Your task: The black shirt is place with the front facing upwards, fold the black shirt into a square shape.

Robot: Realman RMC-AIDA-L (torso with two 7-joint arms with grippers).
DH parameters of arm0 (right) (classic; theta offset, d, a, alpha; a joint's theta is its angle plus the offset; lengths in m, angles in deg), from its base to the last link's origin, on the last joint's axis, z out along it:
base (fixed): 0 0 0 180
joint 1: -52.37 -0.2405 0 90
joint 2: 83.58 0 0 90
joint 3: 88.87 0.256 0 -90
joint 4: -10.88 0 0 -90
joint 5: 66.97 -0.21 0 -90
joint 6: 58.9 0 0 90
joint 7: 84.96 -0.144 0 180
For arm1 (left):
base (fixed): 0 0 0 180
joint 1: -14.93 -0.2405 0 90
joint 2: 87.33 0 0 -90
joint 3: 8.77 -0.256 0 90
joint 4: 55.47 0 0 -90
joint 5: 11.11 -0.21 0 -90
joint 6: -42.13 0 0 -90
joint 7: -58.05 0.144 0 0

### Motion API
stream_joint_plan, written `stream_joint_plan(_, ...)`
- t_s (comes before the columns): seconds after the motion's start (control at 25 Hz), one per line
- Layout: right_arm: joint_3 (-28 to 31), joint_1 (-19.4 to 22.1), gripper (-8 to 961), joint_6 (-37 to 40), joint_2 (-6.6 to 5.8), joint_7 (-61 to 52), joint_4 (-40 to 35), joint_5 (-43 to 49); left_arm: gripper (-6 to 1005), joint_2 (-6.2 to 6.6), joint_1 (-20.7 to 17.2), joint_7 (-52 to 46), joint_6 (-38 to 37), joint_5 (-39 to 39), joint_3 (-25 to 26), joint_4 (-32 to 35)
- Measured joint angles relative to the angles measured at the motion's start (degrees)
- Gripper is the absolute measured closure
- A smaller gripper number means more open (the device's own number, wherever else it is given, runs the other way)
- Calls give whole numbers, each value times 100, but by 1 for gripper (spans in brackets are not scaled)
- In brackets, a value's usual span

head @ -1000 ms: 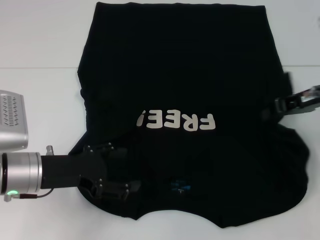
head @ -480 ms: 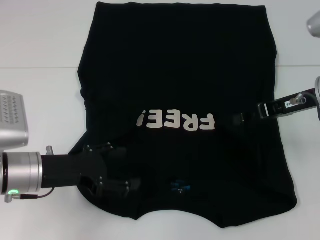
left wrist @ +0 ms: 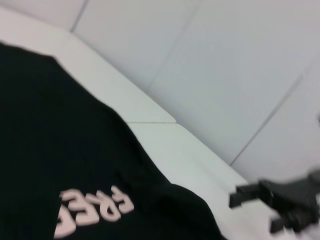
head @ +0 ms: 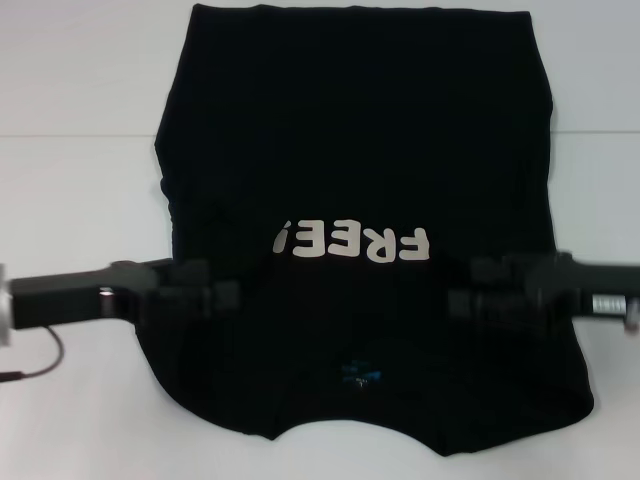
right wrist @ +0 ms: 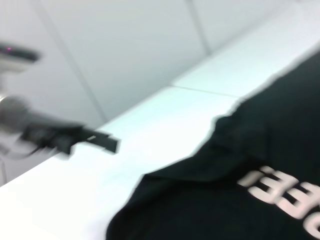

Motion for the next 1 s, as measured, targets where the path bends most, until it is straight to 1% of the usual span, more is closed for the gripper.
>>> stream_joint_plan(0.08, 17, 226, 299, 143, 74, 927, 116, -217, 62, 174, 10, -765, -138, -11, 14, -4)
stream_joint_plan(0.12, 20, 317, 257, 173, 106, 1335, 194, -292, 62, 238, 12, -1062, -159, -24, 5, -8)
stream_joint_plan(0.2, 22, 420, 172, 157, 128, 1973, 403, -368, 62, 405, 5, -1711, -193, -68, -27, -18)
stream_joint_plan(0.28, 22, 446, 148, 62, 114, 2410, 678, -377, 63, 511, -34, -2232, -169, -176, -21, -15)
stream_joint_plan(0.36, 22, 467, 125, -32, 99, 2706, 842, -334, 63, 617, -47, -2829, -91, -462, -12, -4)
stream_joint_plan(0.44, 21, 495, 113, -59, 103, 2905, 892, -307, 63, 689, -3, -3346, -53, -791, -23, -4)
stream_joint_plan(0.48, 21, 511, 113, -59, 107, 3023, 913, -297, 63, 702, 26, -3564, -51, -968, -34, 11)
stream_joint_plan(0.52, 21, 530, 113, -58, 111, 3110, 934, -296, 63, 695, 48, -3672, -56, -1080, -43, 52)
stream_joint_plan(0.56, 21, 543, 113, -54, 112, 3163, 944, -295, 63, 661, 81, -3820, -58, -1257, -85, 145)
stream_joint_plan(0.68, 20, 575, 113, -29, 111, 3224, 952, -295, 63, 508, 196, -4127, -4, -1790, -317, 407)
stream_joint_plan(0.76, 19, 583, 113, 0, 110, 3231, 954, -295, 63, 396, 315, -4336, 61, -2174, -445, 545)
stream_joint_plan(0.88, 19, 600, 113, 22, 106, 3231, 956, -295, 62, 222, 525, -4475, 60, -2580, -492, 686)
stream_joint_plan(1.0, 19, 625, 113, 28, 101, 3231, 958, -295, 62, 18, 670, -4641, 111, -2998, -547, 902)
